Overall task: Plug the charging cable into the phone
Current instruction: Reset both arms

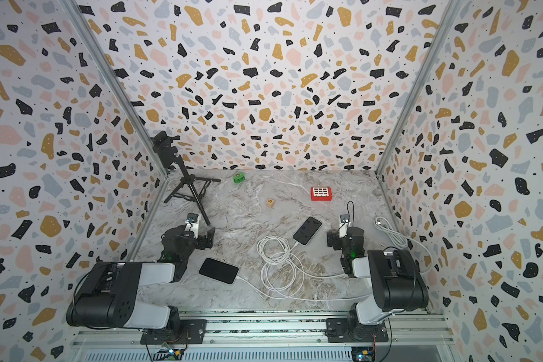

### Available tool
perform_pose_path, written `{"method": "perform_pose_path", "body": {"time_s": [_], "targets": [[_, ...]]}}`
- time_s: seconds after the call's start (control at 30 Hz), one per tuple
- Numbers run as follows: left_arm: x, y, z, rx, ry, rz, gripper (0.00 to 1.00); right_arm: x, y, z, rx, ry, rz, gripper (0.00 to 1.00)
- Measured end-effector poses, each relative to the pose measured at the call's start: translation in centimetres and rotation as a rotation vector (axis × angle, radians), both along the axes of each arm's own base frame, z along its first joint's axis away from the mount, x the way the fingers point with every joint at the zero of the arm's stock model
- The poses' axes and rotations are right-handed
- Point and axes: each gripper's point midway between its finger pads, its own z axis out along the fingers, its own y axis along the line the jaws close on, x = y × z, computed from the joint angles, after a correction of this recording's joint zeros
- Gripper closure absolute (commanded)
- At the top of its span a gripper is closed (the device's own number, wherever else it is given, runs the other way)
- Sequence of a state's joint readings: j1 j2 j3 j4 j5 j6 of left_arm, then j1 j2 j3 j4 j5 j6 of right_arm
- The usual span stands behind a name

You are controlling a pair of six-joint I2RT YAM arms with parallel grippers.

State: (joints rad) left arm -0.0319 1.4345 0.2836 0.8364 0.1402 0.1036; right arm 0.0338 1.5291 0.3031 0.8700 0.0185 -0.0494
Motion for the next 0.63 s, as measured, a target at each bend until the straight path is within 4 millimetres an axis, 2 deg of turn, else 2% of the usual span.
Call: {"method": "perform_pose_path", "body": {"time_s": [0.13, 0.63], "targets": [[0.3, -0.1, 0.3, -0.002, -0.006, -0.004, 0.0, 0.5, -0.3, 1.2, -0.001, -0.053, -0.018, 0.0], [0.3, -0.1, 0.3, -0.003, -0.004, -0.007, 0.0, 1.0, -0.5, 1.4, -0.003, -0.043, -0.029, 0.0]]}}
